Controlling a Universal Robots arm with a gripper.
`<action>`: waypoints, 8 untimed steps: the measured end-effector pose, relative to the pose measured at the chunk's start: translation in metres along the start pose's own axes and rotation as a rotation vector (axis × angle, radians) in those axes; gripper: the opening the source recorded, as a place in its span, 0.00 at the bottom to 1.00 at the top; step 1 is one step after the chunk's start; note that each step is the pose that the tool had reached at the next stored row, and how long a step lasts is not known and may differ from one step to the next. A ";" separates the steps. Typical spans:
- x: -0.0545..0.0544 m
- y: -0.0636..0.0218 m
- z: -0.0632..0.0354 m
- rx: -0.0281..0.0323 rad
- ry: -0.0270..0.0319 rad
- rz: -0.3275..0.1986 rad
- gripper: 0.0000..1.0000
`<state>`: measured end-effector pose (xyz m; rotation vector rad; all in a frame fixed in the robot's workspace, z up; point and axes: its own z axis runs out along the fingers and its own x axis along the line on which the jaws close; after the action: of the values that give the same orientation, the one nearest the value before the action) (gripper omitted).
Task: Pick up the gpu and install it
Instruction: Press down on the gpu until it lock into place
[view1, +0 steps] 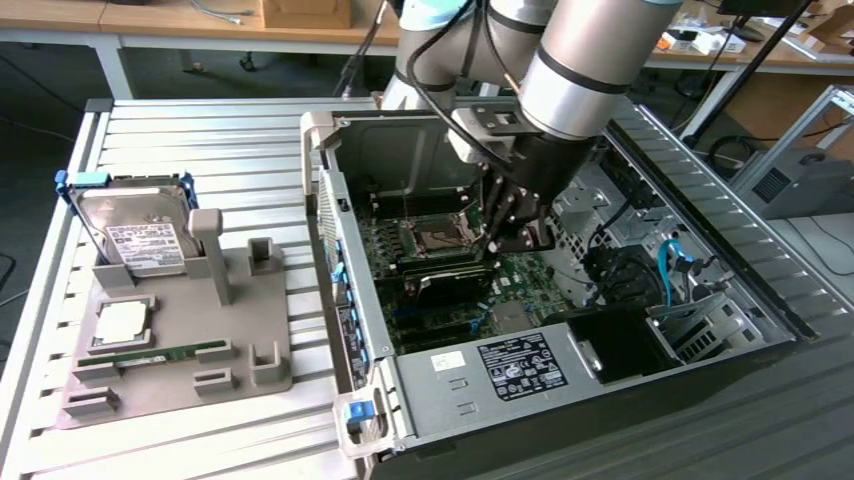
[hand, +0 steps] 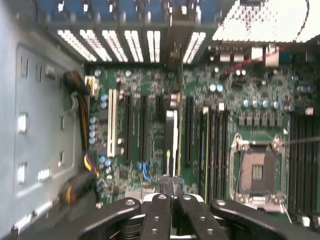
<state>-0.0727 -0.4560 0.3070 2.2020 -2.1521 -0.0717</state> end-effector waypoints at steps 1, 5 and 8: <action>-0.001 0.0039 0.0010 0.0003 0.0002 0.000 0.10; -0.010 0.0149 0.0050 0.0009 0.0003 0.000 0.10; -0.020 0.0205 0.0078 0.0009 0.0005 0.000 0.10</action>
<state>-0.0942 -0.4368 0.3006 2.2023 -2.1523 -0.0702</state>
